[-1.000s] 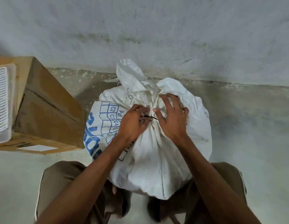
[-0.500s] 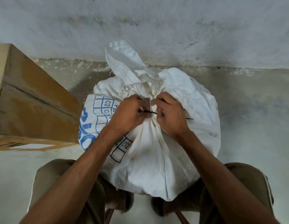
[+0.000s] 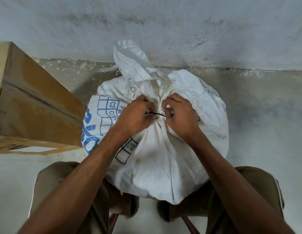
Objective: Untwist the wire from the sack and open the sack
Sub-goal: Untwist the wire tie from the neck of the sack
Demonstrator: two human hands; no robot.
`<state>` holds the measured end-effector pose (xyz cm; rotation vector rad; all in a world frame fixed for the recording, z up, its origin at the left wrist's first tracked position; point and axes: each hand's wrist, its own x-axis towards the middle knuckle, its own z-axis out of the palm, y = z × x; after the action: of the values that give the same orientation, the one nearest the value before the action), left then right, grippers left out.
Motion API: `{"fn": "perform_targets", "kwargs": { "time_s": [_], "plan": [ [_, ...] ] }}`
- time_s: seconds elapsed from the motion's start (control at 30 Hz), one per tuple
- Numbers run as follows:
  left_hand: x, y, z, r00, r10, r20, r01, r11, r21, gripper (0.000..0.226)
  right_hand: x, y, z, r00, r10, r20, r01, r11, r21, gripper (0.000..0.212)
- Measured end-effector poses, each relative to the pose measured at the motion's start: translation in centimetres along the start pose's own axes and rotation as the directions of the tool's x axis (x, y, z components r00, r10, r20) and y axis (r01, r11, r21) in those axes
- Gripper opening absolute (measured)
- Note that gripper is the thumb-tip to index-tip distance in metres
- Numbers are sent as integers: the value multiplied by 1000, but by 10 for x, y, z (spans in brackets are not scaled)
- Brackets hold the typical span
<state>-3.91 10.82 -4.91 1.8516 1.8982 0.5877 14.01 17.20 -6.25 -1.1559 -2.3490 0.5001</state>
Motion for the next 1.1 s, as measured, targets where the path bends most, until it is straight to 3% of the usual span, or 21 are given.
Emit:
{"fn": "perform_targets", "kwargs": {
  "time_s": [0.2,0.8,1.1],
  "plan": [
    [-4,-1,8,995,94,-24,-90,988,127,17,-1,3,-5,997,-43,57,42,999,13,22],
    [1,-3,-1,999,-19,-30,16,996,-87,20,-4,4,-8,985,-128,116,135,989,-57,17],
    [0,-4,5,1000,-26,3,26,999,-26,23,-4,4,-6,975,-128,182,156,977,-145,18]
  ]
}}
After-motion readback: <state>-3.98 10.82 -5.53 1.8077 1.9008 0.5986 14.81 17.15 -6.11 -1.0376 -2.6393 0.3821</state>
